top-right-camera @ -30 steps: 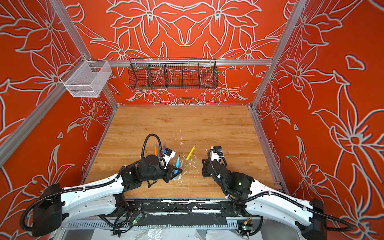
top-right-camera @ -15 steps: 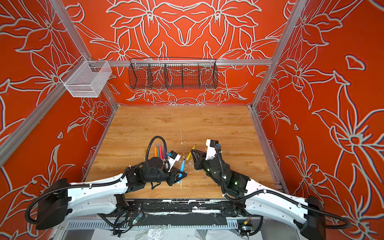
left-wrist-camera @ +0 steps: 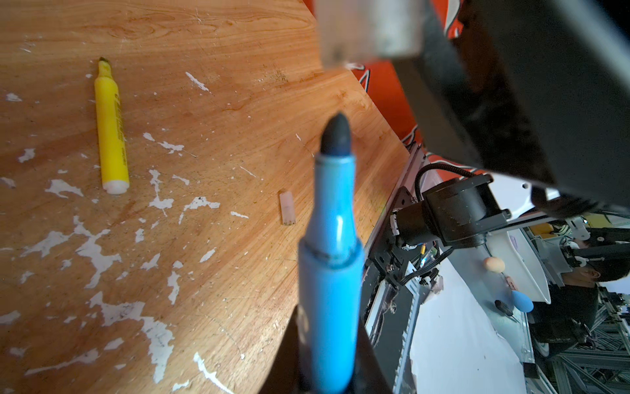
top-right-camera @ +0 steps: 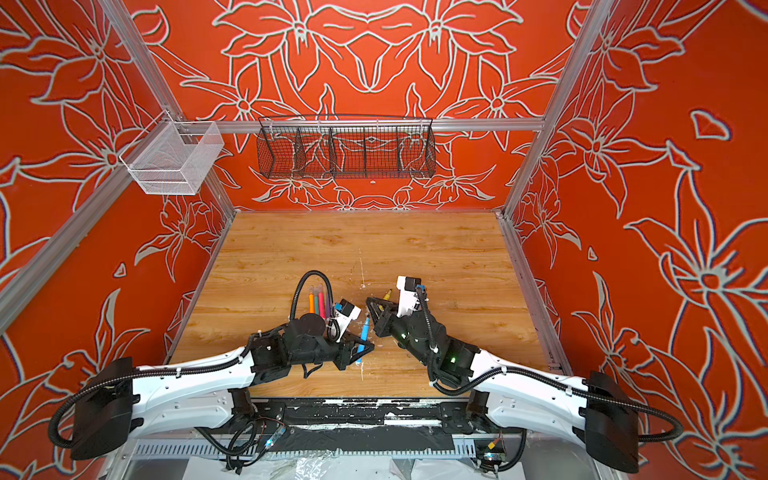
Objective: Insert the pens into the pen caps
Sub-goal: 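Lift the cap with the right gripper toward the blue marker tip, then push the cap down over the blue marker tip with the right gripper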
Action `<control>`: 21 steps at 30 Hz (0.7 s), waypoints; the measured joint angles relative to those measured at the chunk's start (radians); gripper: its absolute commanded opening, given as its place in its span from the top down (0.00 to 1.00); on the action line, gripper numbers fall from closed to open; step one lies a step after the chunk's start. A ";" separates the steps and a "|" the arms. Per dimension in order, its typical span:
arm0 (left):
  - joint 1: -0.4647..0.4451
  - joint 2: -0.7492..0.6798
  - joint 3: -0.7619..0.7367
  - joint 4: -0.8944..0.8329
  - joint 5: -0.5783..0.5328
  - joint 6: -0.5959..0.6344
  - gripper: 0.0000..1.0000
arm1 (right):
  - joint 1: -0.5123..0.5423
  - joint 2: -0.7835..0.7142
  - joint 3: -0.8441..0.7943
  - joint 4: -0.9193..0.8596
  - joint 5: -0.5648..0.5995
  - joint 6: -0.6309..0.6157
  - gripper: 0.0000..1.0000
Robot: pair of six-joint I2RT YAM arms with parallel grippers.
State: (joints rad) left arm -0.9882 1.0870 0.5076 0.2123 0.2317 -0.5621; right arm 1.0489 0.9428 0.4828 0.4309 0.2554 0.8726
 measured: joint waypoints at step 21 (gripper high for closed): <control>0.000 -0.051 0.018 -0.079 -0.076 -0.006 1.00 | 0.044 0.047 -0.062 0.131 -0.032 0.075 1.00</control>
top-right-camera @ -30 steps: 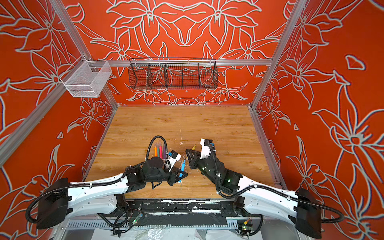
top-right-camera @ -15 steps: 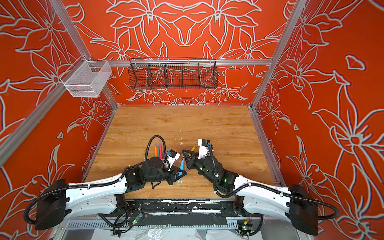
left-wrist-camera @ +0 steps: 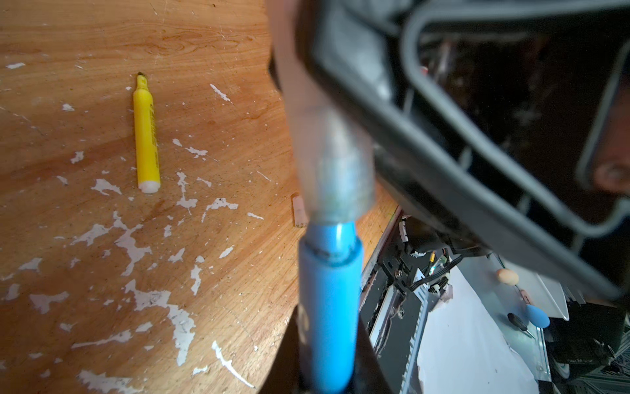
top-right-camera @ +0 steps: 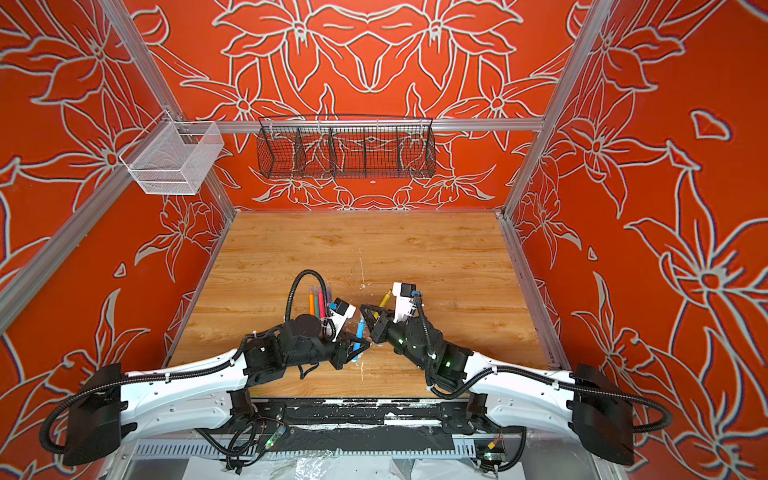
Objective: Insert the pens into the pen caps
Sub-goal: 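Push the cap down over the blue marker tip with the right gripper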
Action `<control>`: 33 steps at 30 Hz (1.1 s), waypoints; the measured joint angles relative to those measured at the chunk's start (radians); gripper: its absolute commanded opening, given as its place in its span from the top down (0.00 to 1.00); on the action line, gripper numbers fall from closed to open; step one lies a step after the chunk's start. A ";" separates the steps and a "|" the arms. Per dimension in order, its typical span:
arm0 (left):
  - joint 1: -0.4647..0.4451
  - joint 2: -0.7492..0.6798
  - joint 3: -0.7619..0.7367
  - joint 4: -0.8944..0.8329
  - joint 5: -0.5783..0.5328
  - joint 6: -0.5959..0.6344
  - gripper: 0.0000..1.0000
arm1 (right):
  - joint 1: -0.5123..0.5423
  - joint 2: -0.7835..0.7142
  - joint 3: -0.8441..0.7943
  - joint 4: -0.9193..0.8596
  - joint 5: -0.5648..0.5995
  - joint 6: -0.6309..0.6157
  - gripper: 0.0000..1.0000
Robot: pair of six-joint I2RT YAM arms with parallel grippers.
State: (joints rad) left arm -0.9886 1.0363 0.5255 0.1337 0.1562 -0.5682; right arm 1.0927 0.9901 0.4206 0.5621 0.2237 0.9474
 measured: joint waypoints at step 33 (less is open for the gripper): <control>0.106 -0.032 -0.023 0.097 0.170 0.050 1.00 | 0.092 -0.277 -0.022 -0.225 0.127 -0.095 0.47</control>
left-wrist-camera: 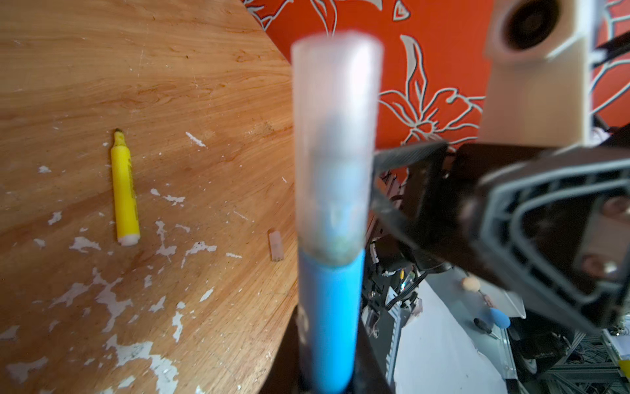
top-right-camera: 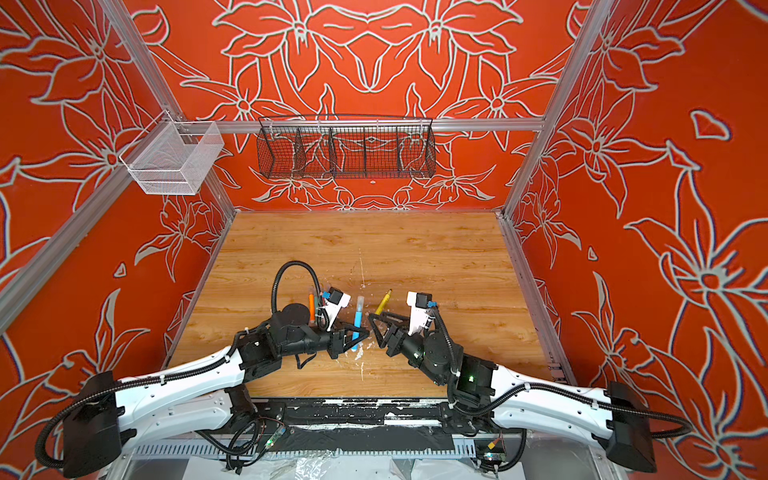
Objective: Insert the pens into the pen caps
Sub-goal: 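Push the cap down over the blue marker tip with the right gripper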
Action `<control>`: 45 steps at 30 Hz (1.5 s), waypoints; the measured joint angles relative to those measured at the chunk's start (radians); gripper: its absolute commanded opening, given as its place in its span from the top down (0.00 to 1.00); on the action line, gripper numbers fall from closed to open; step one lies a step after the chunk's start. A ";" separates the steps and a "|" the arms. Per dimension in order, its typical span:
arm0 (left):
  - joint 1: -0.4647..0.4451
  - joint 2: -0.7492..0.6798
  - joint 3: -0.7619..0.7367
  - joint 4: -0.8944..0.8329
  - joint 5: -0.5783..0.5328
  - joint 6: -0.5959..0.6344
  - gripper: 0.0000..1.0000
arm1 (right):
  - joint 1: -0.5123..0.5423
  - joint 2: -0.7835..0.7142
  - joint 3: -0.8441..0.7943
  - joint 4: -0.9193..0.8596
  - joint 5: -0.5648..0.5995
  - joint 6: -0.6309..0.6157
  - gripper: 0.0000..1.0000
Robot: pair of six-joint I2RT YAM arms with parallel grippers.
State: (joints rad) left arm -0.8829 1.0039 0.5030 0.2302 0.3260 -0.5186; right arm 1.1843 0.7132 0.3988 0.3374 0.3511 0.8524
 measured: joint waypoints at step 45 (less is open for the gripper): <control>-0.001 -0.062 -0.042 -0.011 0.016 0.058 1.00 | -0.029 0.366 0.281 -0.065 0.026 -0.088 0.74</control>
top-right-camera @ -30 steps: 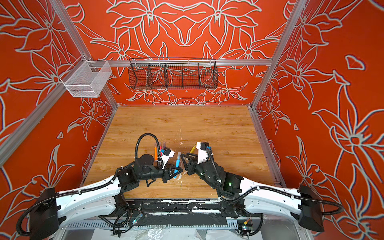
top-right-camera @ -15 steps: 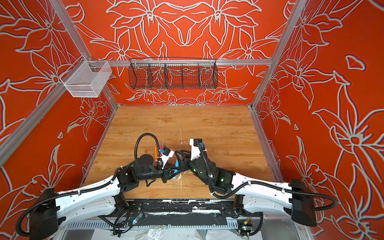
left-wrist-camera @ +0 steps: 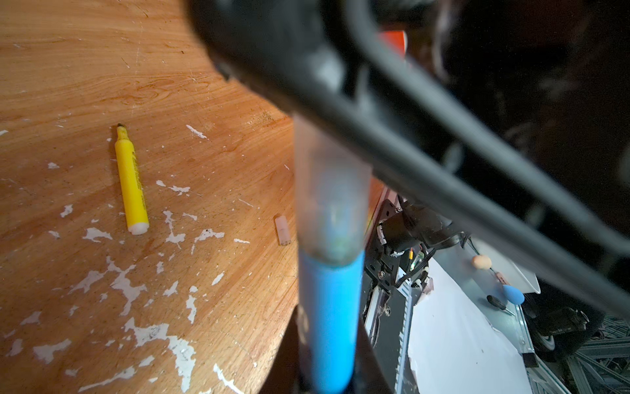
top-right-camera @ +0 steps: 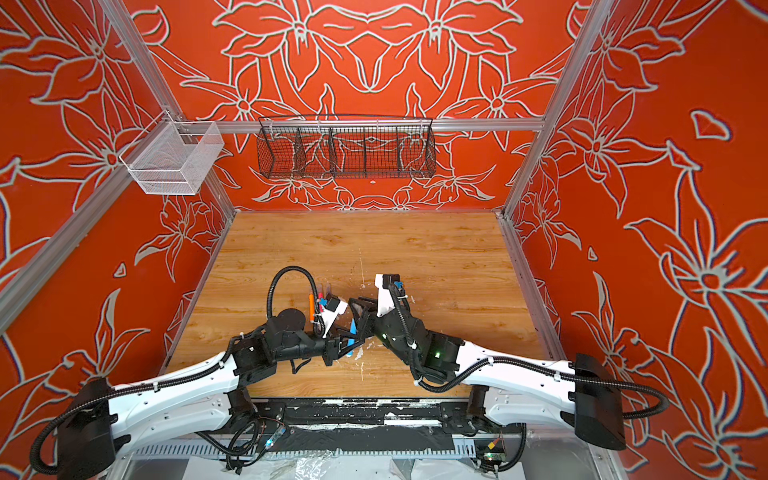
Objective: Insert the pens into the pen caps
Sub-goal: 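Push the cap down over the blue marker tip with the right gripper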
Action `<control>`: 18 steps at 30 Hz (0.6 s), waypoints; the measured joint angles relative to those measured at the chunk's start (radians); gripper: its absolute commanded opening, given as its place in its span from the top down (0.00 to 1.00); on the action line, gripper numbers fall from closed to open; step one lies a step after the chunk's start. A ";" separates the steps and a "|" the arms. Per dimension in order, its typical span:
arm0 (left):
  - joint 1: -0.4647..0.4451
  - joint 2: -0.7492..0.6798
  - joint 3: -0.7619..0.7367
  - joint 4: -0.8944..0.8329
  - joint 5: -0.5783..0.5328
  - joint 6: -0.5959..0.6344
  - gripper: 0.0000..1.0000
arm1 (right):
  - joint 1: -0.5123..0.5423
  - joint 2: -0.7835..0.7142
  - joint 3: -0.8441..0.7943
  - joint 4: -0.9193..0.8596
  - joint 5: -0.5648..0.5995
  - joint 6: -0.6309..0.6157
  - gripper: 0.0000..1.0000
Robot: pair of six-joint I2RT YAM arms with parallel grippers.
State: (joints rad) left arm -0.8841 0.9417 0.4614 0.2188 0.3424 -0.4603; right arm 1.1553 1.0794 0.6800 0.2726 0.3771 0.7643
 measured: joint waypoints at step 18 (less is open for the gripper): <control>0.000 0.092 0.164 -0.191 -0.099 0.049 1.00 | -0.019 0.016 -0.012 0.059 0.014 0.041 1.00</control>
State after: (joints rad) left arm -0.8841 1.0332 0.6250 0.0280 0.2432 -0.4110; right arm 1.1366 1.0958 0.6678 0.3313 0.3912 0.8055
